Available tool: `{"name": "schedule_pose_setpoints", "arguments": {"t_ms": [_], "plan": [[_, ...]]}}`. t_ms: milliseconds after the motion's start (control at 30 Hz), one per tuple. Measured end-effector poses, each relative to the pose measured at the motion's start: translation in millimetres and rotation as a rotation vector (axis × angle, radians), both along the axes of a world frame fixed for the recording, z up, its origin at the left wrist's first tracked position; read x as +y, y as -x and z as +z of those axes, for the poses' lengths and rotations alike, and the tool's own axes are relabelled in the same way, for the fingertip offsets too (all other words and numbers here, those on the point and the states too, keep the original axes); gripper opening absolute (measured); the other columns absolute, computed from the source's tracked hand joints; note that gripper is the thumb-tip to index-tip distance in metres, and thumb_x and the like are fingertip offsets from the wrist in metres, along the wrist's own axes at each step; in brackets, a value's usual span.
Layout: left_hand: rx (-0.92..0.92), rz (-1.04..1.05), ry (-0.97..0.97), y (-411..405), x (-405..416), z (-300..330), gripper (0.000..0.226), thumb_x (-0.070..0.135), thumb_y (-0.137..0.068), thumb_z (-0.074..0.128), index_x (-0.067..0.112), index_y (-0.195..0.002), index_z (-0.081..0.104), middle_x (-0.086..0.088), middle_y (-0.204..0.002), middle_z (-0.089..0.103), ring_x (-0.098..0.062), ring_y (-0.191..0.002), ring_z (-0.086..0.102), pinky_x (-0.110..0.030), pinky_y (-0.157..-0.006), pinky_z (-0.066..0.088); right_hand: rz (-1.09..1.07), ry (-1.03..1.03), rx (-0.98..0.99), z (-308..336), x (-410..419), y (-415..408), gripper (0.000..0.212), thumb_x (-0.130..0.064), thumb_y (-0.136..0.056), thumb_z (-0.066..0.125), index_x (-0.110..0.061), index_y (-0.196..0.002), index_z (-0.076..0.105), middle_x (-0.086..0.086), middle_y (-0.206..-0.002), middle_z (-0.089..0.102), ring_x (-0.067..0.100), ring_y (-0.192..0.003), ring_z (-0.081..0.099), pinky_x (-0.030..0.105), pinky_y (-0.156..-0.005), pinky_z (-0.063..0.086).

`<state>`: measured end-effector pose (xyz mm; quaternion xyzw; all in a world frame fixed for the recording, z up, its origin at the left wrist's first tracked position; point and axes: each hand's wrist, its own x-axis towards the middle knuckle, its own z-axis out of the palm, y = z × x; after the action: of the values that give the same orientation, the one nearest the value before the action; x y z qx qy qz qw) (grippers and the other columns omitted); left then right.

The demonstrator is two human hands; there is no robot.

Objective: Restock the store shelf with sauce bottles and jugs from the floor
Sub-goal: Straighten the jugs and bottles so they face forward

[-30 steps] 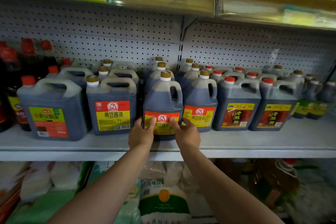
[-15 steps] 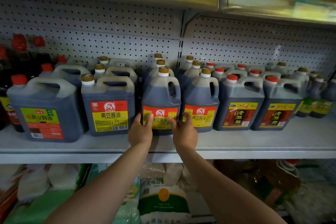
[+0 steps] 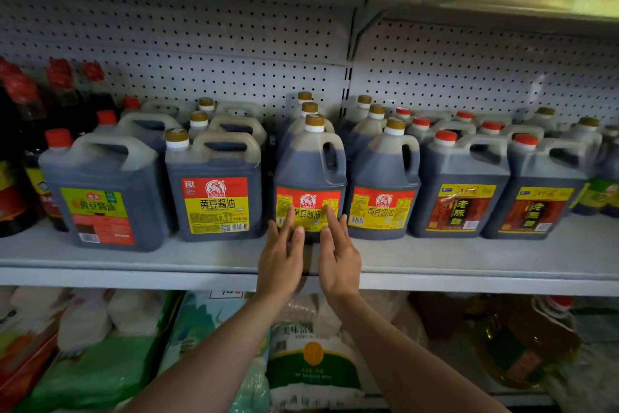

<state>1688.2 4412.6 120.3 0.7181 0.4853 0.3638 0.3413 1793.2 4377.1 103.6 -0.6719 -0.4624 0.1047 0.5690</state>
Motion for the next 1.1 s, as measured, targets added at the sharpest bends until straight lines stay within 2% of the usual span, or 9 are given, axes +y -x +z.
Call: {"name": "schedule_pose_setpoints", "arguments": {"t_ms": [100,267,467,667,733,800,867,933,1100], "plan": [[-0.016,-0.033,0.027,-3,5,0,0.052,0.064,-0.097,0.017,0.062,-0.147,0.007,0.005,-0.167,0.007,-0.018,-0.153,0.008,-0.041,-0.117,0.023,0.025,-0.001,0.000,2,3,-4,0.043,-0.040,-0.108,0.037,-0.048,-0.151,0.038,-0.009,-0.165,0.029,0.002,-0.153,0.012,0.024,-0.115,0.027],[-0.107,-0.064,0.054,-9,18,7,0.050,0.055,-0.103,0.019,0.053,-0.152,0.012,0.018,-0.164,0.014,-0.013,-0.153,-0.001,-0.041,-0.122,0.012,0.065,0.040,0.010,7,15,-11,0.045,-0.038,-0.109,0.037,-0.044,-0.154,0.034,-0.014,-0.164,0.029,0.003,-0.155,0.008,0.024,-0.118,0.020],[-0.080,-0.043,0.047,-13,22,1,0.048,0.057,-0.103,0.018,0.057,-0.150,0.009,0.016,-0.164,0.015,-0.015,-0.154,0.001,-0.043,-0.121,0.013,0.061,0.095,-0.045,0,23,-18,0.046,-0.044,-0.108,0.035,-0.052,-0.154,0.029,-0.012,-0.167,0.023,0.004,-0.155,0.007,0.026,-0.116,0.021],[-0.129,-0.067,0.078,-9,18,7,0.049,0.056,-0.104,0.019,0.054,-0.152,0.014,0.015,-0.164,0.013,-0.012,-0.153,0.000,-0.042,-0.122,0.011,0.102,0.124,-0.086,3,19,-18,0.051,-0.044,-0.108,0.034,-0.049,-0.157,0.021,-0.011,-0.168,0.018,0.007,-0.156,0.002,0.024,-0.117,0.013],[-0.145,-0.092,0.096,-3,18,10,0.050,0.059,-0.102,0.019,0.054,-0.152,0.017,0.018,-0.163,0.016,-0.011,-0.153,0.004,-0.042,-0.123,0.012,0.107,0.127,-0.062,8,14,-19,0.049,-0.042,-0.109,0.036,-0.047,-0.156,0.026,-0.014,-0.166,0.023,0.007,-0.155,0.007,0.027,-0.120,0.015],[-0.201,-0.082,0.091,5,17,11,0.050,0.059,-0.102,0.021,0.051,-0.151,0.026,0.018,-0.160,0.026,-0.013,-0.151,0.018,-0.039,-0.122,0.019,0.046,0.111,-0.036,15,9,-17,0.048,-0.045,-0.107,0.040,-0.043,-0.155,0.036,-0.012,-0.163,0.033,0.010,-0.153,0.021,0.034,-0.120,0.026],[-0.256,0.009,0.037,17,12,9,0.049,0.053,-0.104,0.026,0.041,-0.150,0.038,0.012,-0.154,0.041,-0.015,-0.143,0.037,-0.031,-0.113,0.029,-0.050,0.066,-0.043,20,5,-7,0.048,-0.047,-0.104,0.044,-0.034,-0.150,0.045,-0.008,-0.154,0.042,0.014,-0.143,0.038,0.036,-0.114,0.037],[-0.297,0.180,-0.054,32,7,4,0.046,0.046,-0.106,0.029,0.032,-0.148,0.043,0.005,-0.150,0.047,-0.019,-0.137,0.044,-0.031,-0.107,0.033,-0.059,0.004,-0.039,25,7,8,0.044,-0.044,-0.104,0.048,-0.030,-0.145,0.051,-0.006,-0.146,0.046,0.014,-0.132,0.047,0.036,-0.108,0.043],[-0.403,0.474,-0.092,81,26,3,0.071,0.055,-0.093,0.028,0.023,-0.156,0.029,-0.013,-0.158,0.028,-0.029,-0.145,0.025,-0.046,-0.116,0.025,0.151,0.012,0.148,42,32,50,0.041,-0.030,-0.106,0.050,-0.023,-0.146,0.052,-0.001,-0.147,0.051,0.009,-0.121,0.052,0.027,-0.107,0.040]]}}
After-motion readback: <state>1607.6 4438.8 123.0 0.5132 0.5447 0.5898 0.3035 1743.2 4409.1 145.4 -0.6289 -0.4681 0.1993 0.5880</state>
